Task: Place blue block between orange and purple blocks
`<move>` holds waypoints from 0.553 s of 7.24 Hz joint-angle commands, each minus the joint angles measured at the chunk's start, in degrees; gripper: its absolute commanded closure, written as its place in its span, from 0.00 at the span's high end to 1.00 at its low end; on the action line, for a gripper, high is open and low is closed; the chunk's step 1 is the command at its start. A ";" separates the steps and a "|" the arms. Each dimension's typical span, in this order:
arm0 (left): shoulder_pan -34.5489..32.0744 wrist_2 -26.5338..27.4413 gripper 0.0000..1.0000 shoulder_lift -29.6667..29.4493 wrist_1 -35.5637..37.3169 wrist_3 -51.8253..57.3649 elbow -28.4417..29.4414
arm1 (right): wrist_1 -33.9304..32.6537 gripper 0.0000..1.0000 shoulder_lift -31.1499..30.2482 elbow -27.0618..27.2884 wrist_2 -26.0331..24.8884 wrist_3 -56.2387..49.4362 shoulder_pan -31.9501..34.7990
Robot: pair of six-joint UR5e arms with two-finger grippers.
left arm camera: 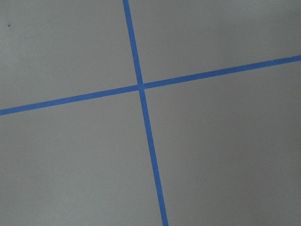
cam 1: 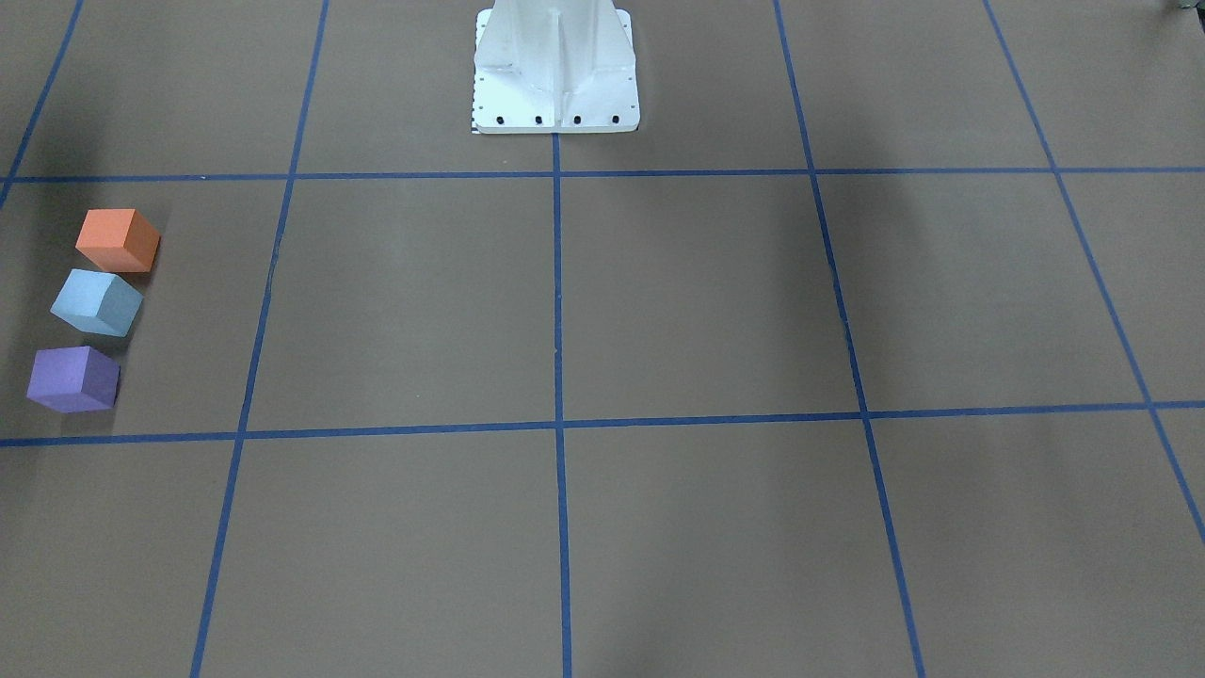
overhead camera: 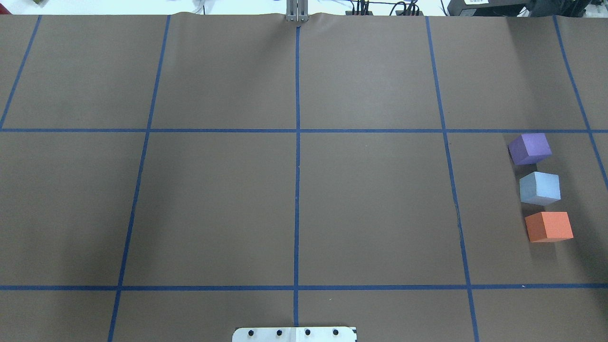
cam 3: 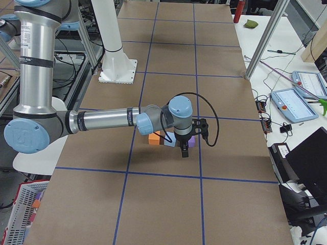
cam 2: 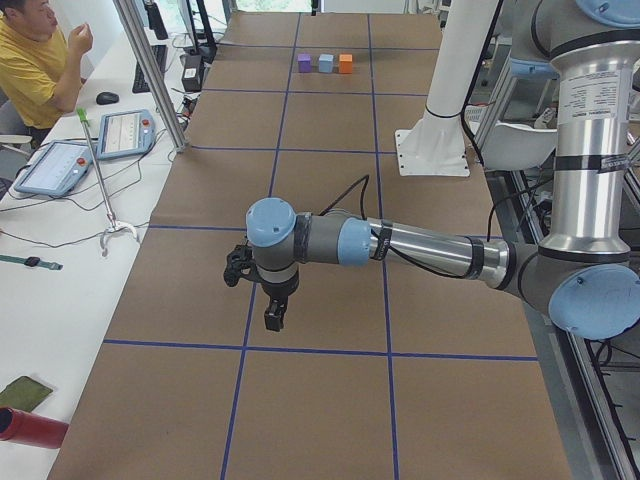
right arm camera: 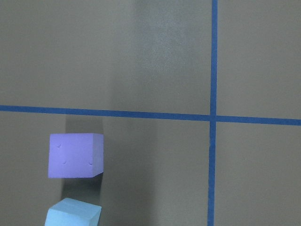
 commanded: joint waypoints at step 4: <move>0.00 -1.14 1.00 0.10 -3.52 -0.60 -0.95 | -2.63 1.00 3.70 -2.72 2.32 0.35 0.01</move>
